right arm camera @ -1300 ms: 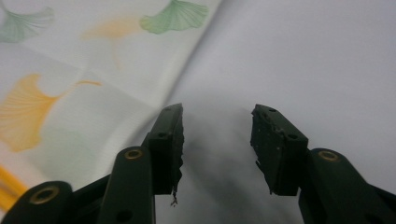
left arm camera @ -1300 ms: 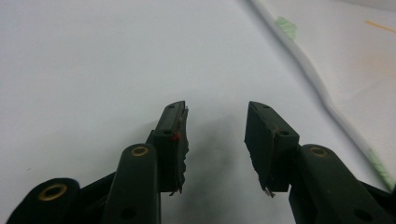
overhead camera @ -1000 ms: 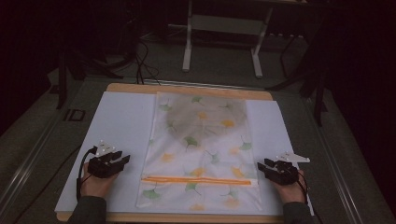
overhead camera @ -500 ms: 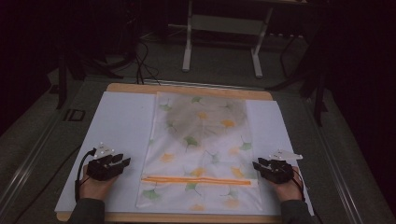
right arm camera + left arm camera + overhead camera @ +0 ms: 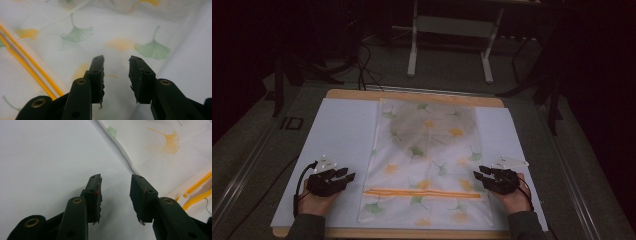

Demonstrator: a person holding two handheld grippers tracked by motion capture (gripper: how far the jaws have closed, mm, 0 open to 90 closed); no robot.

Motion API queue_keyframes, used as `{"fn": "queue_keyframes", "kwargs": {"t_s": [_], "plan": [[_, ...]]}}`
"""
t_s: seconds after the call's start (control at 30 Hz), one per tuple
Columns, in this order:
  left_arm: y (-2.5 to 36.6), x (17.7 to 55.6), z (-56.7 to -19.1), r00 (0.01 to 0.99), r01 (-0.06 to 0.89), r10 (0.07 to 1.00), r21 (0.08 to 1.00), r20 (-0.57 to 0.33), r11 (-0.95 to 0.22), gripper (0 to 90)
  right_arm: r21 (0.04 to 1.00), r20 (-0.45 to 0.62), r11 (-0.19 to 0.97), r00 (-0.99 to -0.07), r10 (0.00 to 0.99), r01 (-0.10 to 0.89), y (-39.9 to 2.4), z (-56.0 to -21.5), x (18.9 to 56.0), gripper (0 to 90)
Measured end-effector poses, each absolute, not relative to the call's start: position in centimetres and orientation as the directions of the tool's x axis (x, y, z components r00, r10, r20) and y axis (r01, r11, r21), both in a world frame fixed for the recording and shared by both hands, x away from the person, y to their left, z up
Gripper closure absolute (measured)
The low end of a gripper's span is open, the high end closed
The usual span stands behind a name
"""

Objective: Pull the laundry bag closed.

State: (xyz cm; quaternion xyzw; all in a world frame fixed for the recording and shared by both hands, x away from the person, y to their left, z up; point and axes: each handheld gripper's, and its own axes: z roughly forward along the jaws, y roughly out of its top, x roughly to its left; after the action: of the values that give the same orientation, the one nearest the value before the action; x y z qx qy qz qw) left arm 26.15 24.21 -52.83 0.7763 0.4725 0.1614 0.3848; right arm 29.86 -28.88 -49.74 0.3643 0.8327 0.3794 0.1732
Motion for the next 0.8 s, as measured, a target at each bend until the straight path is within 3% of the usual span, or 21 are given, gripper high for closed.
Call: {"fn": "queue_keyframes", "kwargs": {"t_s": [0.8], "plan": [[23.6,25.8,-52.4,0.552,0.576,0.827,0.767,-0.108,-0.285,61.6,0.731,0.001,0.603,-0.885,0.466,0.319,-19.9,-48.3,29.5,75.8]]}}
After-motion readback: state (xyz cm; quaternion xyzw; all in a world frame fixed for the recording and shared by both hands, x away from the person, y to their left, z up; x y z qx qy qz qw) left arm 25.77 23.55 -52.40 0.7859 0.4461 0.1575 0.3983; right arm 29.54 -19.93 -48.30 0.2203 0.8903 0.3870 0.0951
